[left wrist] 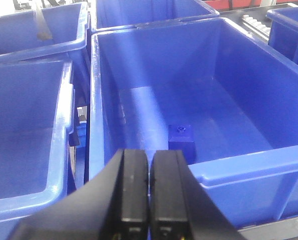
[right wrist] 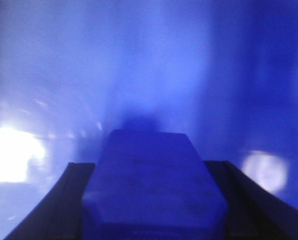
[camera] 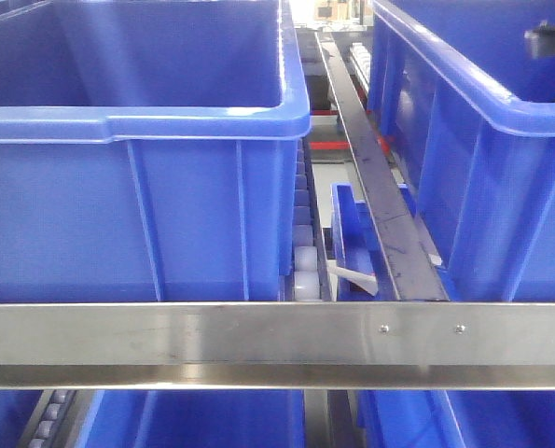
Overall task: Pick and sort blue part to right shelf
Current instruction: 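Move the right gripper with its part into a blue bin, then open the right gripper to release the part into the bin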
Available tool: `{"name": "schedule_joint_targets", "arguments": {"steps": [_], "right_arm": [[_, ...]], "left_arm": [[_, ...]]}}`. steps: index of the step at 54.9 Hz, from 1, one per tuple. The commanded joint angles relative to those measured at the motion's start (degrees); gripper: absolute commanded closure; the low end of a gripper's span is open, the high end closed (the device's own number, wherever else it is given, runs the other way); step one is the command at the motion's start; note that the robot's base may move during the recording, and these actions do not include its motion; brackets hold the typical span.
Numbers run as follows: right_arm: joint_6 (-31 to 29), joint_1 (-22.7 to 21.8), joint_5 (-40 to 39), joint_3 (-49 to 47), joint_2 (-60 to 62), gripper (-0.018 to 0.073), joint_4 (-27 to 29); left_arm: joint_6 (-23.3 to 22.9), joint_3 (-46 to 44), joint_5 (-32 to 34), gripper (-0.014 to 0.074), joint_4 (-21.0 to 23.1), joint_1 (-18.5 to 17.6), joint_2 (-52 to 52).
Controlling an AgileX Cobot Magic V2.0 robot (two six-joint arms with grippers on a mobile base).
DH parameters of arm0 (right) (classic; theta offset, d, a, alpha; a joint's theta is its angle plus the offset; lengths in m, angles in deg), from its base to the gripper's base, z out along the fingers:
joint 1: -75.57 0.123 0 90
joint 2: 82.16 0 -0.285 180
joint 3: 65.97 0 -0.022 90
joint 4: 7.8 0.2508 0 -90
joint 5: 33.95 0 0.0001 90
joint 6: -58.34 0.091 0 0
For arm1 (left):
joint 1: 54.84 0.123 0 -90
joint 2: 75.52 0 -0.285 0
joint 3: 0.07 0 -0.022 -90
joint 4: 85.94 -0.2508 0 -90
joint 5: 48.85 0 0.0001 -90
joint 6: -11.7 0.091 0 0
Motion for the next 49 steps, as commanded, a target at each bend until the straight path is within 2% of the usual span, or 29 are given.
{"name": "schedule_joint_targets", "arguments": {"steps": [1, 3, 9, 11, 26, 33, 42, 49], "right_arm": [[-0.57, -0.33, -3.06, -2.50, 3.22, 0.0239, -0.15], [-0.57, -0.33, -2.61, -2.85, 3.22, 0.0191, -0.15], [-0.57, -0.33, 0.21, -5.01, 3.22, -0.0031, -0.15], [-0.57, -0.33, 0.91, -5.66, 3.22, -0.0073, -0.15], [-0.57, -0.33, 3.73, -7.73, 9.73, -0.0062, 0.50], [-0.57, -0.33, 4.38, -5.27, 15.68, 0.0025, 0.50], [-0.57, -0.17, 3.01, 2.61, 26.29, 0.0291, 1.71], [-0.57, -0.15, 1.52, 10.45, 35.58, 0.0431, 3.07]], "left_arm": [[-0.14, -1.63, 4.62, 0.0472, -0.35, -0.47, 0.52], [-0.14, -1.63, 4.62, 0.0472, -0.35, -0.47, 0.52], [-0.14, -1.63, 4.62, 0.0472, -0.35, -0.47, 0.52], [-0.14, -1.63, 4.62, 0.0472, -0.35, -0.47, 0.52], [-0.14, -1.63, 4.62, 0.0472, -0.35, -0.47, 0.52], [-0.14, -1.63, 4.51, 0.0472, -0.35, -0.47, 0.52], [-0.14, -1.63, 4.51, 0.0472, -0.35, -0.47, 0.52], [-0.14, -1.63, 4.51, 0.0472, -0.35, -0.47, 0.52]]}}
